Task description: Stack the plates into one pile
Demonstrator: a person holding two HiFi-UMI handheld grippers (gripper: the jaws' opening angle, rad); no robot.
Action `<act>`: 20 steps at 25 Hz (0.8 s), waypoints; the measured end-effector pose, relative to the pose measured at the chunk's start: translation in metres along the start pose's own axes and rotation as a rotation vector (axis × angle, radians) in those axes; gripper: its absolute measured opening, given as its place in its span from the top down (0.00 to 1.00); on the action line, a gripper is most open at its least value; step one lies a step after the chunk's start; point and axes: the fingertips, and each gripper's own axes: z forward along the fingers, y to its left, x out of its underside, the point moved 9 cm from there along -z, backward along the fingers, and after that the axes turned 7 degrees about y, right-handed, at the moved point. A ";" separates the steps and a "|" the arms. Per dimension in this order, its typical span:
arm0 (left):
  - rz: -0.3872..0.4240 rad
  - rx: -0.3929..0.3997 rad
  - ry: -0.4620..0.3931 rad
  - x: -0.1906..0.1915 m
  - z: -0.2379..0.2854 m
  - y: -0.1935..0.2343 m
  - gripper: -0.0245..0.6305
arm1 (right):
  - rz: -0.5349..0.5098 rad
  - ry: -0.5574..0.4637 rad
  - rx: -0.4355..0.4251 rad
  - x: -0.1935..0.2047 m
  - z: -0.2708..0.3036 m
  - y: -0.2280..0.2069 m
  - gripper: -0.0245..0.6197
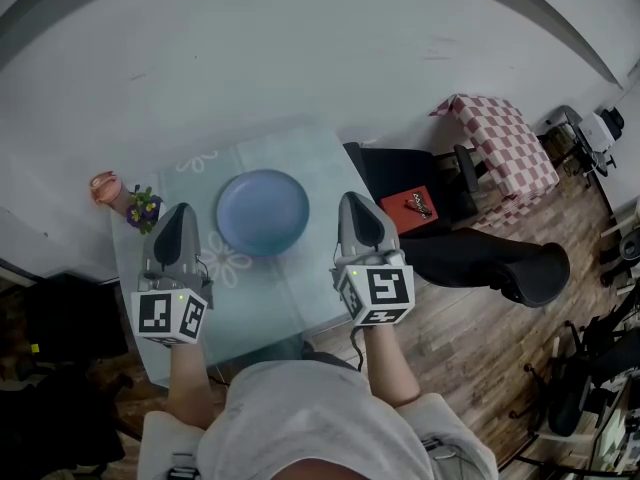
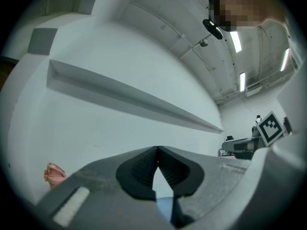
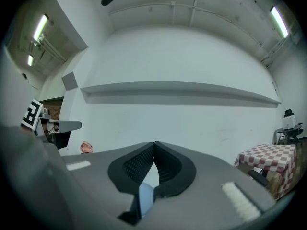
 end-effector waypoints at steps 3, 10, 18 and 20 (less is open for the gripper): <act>0.000 0.009 0.000 -0.001 -0.003 -0.002 0.96 | -0.001 -0.014 0.007 -0.002 -0.005 0.002 0.96; -0.007 0.024 0.001 0.000 -0.007 -0.008 0.96 | -0.016 -0.009 0.015 -0.003 -0.014 0.006 0.96; -0.018 0.032 0.002 0.003 -0.014 -0.014 0.96 | -0.013 -0.010 0.028 -0.002 -0.029 0.006 0.96; -0.016 0.034 0.002 0.002 -0.015 -0.016 0.96 | -0.014 -0.012 0.030 -0.003 -0.031 0.006 0.96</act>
